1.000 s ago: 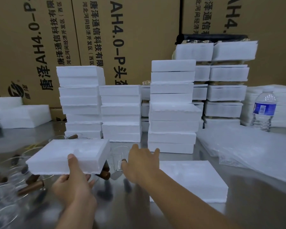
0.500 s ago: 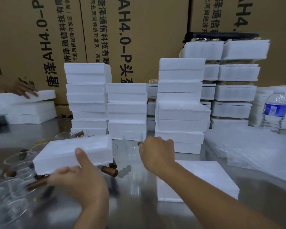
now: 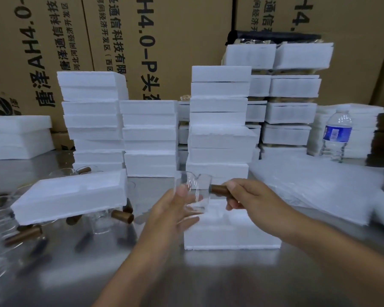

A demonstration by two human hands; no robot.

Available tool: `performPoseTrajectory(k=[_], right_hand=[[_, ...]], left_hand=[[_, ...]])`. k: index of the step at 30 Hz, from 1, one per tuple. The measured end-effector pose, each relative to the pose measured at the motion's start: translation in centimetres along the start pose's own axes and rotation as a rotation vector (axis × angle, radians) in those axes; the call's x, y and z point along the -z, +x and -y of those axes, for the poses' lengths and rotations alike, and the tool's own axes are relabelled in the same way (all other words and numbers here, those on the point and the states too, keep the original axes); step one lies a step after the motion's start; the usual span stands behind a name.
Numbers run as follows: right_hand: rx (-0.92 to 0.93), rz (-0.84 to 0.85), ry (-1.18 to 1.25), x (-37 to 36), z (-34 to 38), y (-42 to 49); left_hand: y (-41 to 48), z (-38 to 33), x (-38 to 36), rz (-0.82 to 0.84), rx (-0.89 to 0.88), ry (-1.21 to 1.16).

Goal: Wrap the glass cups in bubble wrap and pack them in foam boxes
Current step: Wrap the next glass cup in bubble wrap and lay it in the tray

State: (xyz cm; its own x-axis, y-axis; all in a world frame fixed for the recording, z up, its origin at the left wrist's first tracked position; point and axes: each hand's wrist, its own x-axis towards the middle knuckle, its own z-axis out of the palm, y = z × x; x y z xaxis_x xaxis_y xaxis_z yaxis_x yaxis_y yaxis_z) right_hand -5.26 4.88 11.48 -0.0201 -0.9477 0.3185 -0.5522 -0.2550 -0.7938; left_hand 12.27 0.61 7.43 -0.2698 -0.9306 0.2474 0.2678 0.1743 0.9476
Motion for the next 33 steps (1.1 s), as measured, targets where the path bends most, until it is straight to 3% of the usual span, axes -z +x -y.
performPoseTrajectory(k=[5,9,12,15,18,22,27,31,33], right_hand=[[-0.04,0.024,0.016,1.5,-1.8,-0.8],[-0.089,-0.249,-0.039,4.9,-4.9,0.2],[-0.256,-0.483,-0.428,8.1,-9.0,0.2],[-0.451,-0.479,-0.802,9.8,-12.2,-0.6],[-0.525,-0.409,-0.981,10.2,-13.4,-0.8],[-0.468,-0.494,-1.107,9.9,-13.4,-0.8],[-0.38,-0.663,-0.967,9.6,-12.3,-0.7],[-0.107,-0.955,-0.494,8.3,-8.4,0.1],[0.066,-0.929,-0.258,7.0,-5.6,0.4]], left_hand=[[-0.3,1.2,-0.7,0.11,0.03,0.002],[0.1,1.3,-0.4,0.01,0.016,-0.16],[0.2,1.2,-0.1,-0.034,0.019,-0.212],[0.2,1.0,0.3,-0.051,0.015,-0.23],[0.5,1.1,0.7,-0.059,0.008,-0.245],[0.5,0.6,0.7,-0.044,-0.009,-0.236],[0.2,0.2,0.4,-0.052,-0.038,-0.275],[-0.1,-0.4,0.3,-0.03,-0.041,-0.295],[-0.3,-0.9,0.4,-0.017,-0.043,-0.298]])
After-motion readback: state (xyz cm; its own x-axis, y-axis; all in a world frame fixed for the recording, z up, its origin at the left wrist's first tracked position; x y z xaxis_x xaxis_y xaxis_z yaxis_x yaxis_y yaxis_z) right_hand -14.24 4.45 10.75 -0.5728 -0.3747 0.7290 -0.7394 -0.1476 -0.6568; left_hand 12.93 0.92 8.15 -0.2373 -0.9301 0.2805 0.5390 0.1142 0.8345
